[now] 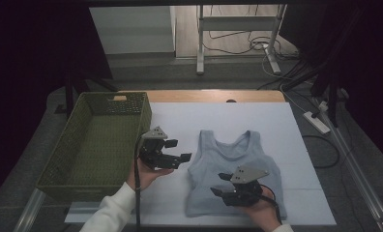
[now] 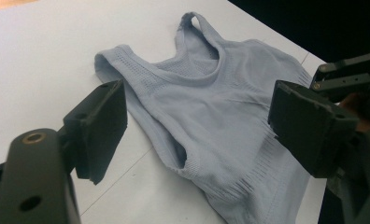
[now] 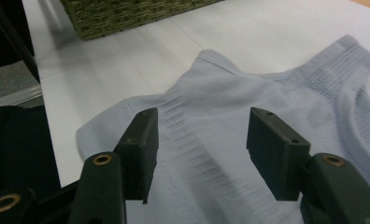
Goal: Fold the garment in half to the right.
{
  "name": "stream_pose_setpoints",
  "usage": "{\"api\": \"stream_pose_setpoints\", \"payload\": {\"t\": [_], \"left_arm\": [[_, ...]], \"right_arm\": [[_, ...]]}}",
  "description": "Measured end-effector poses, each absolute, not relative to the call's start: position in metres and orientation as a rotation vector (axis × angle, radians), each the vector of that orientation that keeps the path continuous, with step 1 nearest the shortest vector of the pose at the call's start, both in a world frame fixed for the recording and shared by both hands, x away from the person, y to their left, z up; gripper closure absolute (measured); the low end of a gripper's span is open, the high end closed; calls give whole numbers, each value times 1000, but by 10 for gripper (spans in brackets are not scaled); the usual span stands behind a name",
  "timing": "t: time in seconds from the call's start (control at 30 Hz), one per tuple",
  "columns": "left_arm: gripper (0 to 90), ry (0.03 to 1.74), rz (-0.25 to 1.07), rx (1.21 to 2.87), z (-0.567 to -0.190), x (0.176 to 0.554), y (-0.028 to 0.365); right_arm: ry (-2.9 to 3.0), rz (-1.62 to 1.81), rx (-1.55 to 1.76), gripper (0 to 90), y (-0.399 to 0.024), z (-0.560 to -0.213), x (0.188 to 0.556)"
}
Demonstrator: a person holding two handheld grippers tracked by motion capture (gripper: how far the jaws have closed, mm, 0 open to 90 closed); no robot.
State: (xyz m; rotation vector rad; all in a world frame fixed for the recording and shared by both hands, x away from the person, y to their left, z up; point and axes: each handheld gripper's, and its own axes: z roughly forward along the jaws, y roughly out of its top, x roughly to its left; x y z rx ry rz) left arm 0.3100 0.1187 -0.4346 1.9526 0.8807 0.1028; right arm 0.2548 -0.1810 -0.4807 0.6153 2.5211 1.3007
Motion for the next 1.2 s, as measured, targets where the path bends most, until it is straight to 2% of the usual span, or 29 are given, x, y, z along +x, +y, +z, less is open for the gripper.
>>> {"api": "stream_pose_setpoints", "payload": {"t": [0.47,0.9,1.2], "left_arm": [[205,884,106,1954,-435,310,119],[205,886,110,1954,-435,309,119],[205,884,112,1955,-435,309,120]], "right_arm": [[2595,1313,518,443,-151,-486,247],[2711,1254,404,441,-106,-500,240],[2808,1139,406,393,-99,-518,238]]}}
